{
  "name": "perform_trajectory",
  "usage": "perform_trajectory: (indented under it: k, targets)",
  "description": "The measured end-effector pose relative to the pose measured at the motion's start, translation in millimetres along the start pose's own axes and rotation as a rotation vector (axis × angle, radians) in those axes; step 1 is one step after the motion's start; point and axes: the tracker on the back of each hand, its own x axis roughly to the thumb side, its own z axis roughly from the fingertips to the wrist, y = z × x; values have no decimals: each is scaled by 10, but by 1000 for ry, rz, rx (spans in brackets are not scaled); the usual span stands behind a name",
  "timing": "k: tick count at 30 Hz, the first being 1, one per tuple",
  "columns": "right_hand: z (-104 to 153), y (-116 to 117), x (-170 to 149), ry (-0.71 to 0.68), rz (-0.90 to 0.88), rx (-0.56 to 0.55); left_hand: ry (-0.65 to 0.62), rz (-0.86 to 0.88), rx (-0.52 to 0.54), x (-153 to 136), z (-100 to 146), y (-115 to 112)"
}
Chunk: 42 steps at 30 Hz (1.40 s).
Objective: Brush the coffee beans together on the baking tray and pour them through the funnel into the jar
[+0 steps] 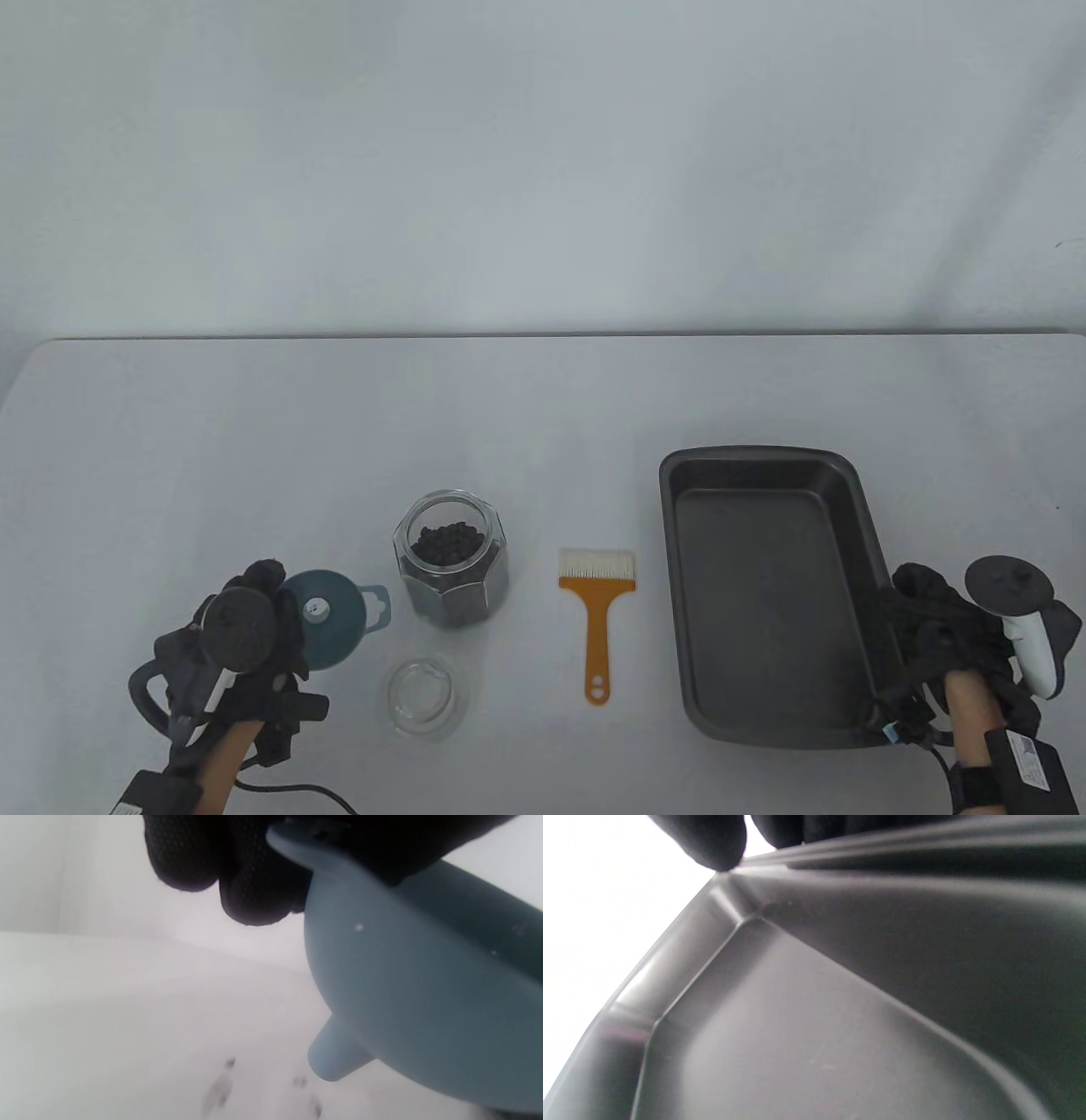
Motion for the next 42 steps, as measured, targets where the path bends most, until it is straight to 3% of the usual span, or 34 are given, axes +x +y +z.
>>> perform_trajectory:
  k: [12, 19, 22, 26, 29, 34, 42]
  targets:
    - [-1, -6, -7, 2, -3, 11, -53, -114, -85, 138, 76, -112]
    - [-6, -16, -7, 2, -6, 16, -137, -8, -58, 257, 195, 293]
    - [-7, -19, -7, 1, -6, 12, -260, 34, -45, 448, 392, 406]
    - [-7, -19, -11, 4, -6, 14, -438, -93, -186, 807, 668, 256]
    - [-3, -17, -10, 3, -9, 14, -501, -176, -313, 985, 716, 46]
    - [2, -14, -10, -1, -14, 17, -508, -269, -451, 1114, 677, -251]
    - [-2, -12, -6, -2, -12, 17, -487, -250, -557, 1099, 577, -428]
